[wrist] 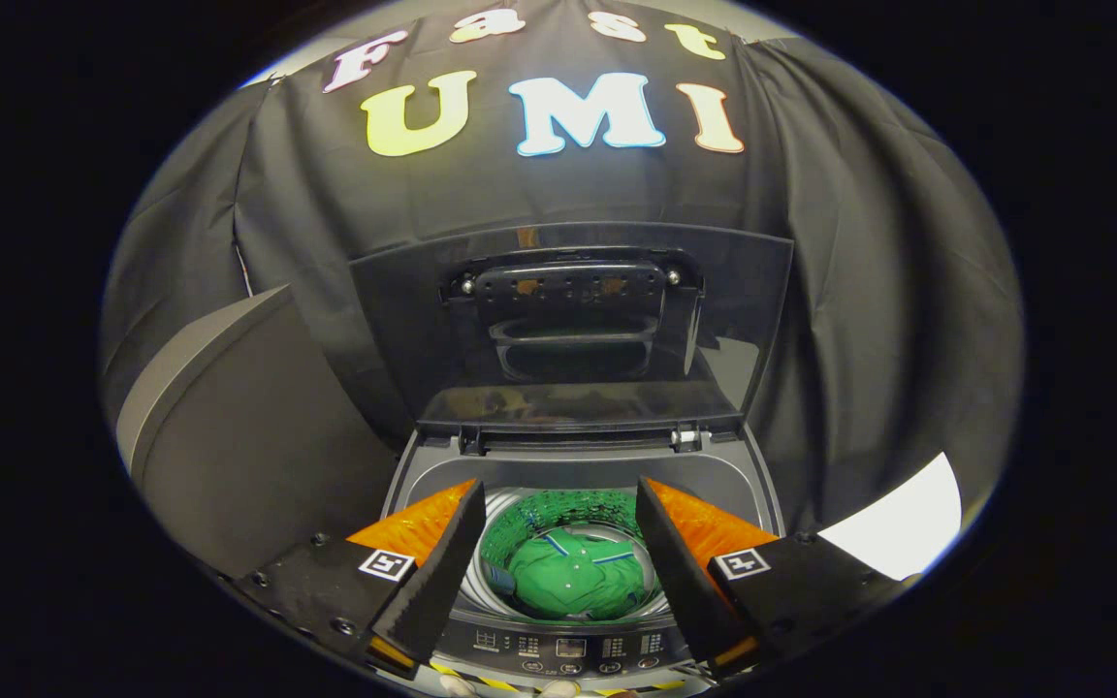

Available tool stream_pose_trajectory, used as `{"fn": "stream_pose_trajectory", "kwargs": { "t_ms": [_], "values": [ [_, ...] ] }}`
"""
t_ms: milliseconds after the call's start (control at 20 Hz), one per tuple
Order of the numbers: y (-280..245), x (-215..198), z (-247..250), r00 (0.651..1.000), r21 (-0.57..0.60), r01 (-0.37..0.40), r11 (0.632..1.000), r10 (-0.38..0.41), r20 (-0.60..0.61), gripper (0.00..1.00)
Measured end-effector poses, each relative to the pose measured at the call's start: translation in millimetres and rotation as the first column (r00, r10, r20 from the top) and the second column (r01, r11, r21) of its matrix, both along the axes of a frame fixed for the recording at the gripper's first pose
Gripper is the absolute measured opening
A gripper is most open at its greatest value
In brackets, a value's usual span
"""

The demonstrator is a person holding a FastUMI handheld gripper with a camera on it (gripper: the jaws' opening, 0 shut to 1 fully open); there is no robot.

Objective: Put the clothes into the washing machine and then close the washing machine lid.

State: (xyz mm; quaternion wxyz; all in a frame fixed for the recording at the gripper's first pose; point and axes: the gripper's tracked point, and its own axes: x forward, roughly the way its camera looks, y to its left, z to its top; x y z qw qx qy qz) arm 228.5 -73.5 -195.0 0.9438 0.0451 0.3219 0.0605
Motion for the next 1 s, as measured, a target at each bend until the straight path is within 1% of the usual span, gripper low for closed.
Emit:
{"fn": "stream_pose_trajectory", "kwargs": {
  "t_ms": [200,400,700,1000],
  "values": [
    [-2.7,0.0,18.1,0.999,-0.011,0.009,1.0,-0.009,0.048,0.97],
    [-5.3,6.9,54.1,0.99,-0.005,0.021,1.0,-0.02,0.139,0.97],
    [-7.2,25.2,106.5,0.966,-0.021,0.018,1.0,-0.012,0.26,0.97],
    [-0.5,55.1,140.7,0.938,-0.035,0.006,0.999,0.007,0.346,0.97]
  ]
}}
